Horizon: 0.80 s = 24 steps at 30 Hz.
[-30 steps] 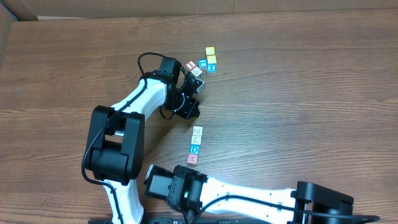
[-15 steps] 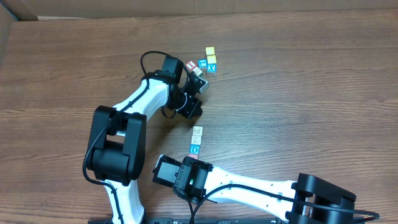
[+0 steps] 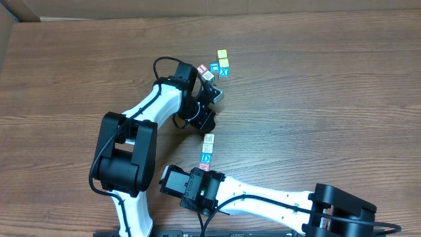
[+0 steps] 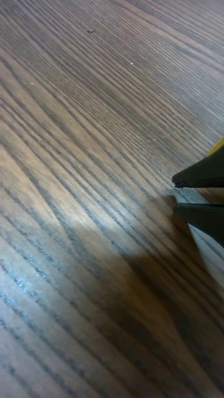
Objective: Flip 4 blocks
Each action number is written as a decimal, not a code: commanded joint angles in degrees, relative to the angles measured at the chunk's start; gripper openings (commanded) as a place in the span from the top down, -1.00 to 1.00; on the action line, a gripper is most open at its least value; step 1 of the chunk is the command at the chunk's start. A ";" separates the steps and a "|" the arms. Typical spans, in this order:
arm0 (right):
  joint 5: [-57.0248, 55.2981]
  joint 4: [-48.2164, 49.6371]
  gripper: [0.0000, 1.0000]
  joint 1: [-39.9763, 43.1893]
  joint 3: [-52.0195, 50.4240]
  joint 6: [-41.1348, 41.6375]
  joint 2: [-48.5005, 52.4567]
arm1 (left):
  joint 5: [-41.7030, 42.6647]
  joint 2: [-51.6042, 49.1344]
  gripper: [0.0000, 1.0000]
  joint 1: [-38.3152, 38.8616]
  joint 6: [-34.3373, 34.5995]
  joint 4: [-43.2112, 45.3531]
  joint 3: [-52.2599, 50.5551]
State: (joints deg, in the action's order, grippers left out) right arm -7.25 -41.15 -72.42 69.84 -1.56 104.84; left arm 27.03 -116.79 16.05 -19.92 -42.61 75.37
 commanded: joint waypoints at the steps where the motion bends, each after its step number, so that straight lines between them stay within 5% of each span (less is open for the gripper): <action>1: 0.66 0.39 0.92 0.28 -0.42 -0.44 -0.90 | 1.36 -0.63 0.91 0.22 -1.31 -0.42 0.02; 6: -1.55 0.50 0.91 0.31 -0.39 -0.42 -0.90 | 1.53 -0.63 0.92 0.28 -1.29 -0.92 -0.57; 8: -2.21 0.59 0.69 0.50 -0.20 -0.39 -0.92 | 1.53 -0.63 0.92 0.28 -1.31 -1.57 -0.66; 24: -1.66 -2.12 0.83 1.46 5.09 0.24 -0.94 | 2.80 -0.63 0.92 0.26 -1.31 -3.13 -0.66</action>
State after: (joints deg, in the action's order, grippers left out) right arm -8.38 -43.35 -71.85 74.17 -1.56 104.84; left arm 28.75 -116.79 16.05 -19.92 -45.67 75.33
